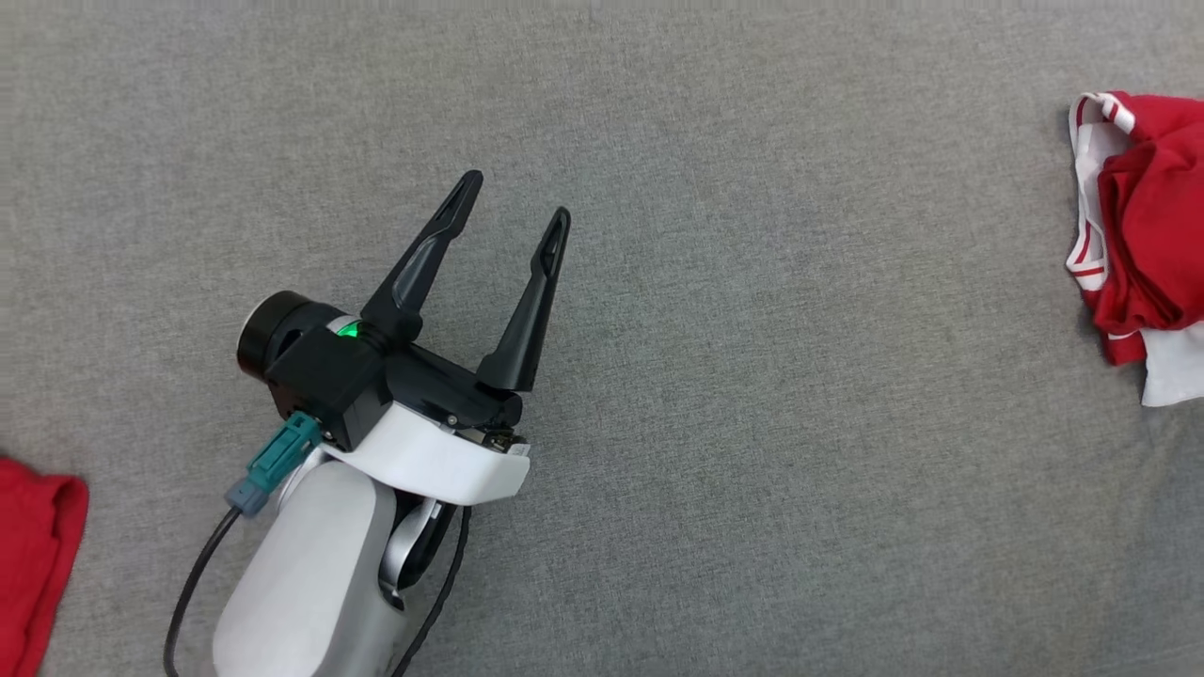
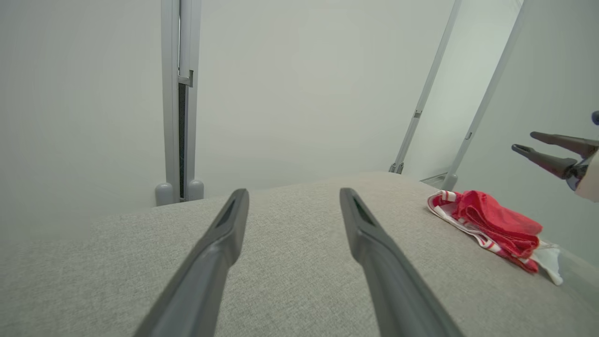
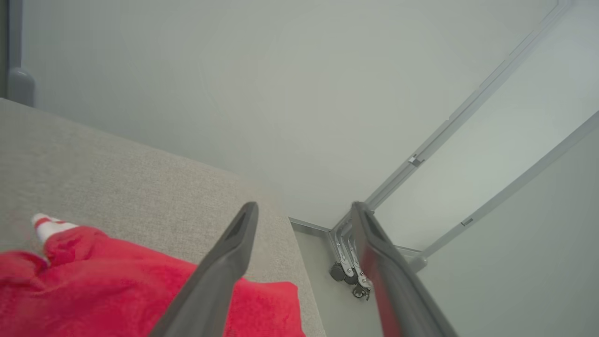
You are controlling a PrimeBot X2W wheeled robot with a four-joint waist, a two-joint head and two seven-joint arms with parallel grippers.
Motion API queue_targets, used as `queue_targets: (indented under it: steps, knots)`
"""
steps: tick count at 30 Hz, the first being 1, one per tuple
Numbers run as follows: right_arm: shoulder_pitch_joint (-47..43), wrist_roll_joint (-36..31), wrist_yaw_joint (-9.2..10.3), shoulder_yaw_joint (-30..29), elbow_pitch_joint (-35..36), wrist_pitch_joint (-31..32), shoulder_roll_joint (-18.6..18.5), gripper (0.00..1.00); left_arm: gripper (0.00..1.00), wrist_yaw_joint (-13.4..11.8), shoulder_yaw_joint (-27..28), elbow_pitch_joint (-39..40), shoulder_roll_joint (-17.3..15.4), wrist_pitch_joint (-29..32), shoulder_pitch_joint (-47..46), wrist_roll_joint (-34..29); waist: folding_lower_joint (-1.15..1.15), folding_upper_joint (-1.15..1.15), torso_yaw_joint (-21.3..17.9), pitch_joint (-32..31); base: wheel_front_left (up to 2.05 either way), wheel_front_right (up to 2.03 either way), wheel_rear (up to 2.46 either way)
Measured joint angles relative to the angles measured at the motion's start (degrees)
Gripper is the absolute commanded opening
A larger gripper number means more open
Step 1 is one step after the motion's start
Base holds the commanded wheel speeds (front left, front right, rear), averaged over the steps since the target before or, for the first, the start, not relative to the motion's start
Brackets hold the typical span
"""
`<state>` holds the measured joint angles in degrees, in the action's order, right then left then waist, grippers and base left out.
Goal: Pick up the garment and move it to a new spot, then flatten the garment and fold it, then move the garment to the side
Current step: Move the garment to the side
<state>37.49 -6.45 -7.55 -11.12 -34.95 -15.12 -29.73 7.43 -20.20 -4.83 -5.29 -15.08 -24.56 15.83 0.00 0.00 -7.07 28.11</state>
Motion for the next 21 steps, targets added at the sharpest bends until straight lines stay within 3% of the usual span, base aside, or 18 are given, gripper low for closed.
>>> queue_targets:
  steps: [11,21]
  knots:
    - [-7.9,6.2,0.0,6.3,13.9,0.0,7.3,1.0,1.0,0.0,3.8,-1.5,1.9,0.0,5.2,1.3,0.0,0.0,2.8,-9.5,0.0,0.0,0.0]
    - [-19.9,12.5,0.0,7.8,22.2,0.0,17.1,1.0,1.0,-0.1,7.2,-2.4,2.4,0.0,11.6,0.5,0.0,0.0,9.1,-16.9,0.0,0.0,0.0]
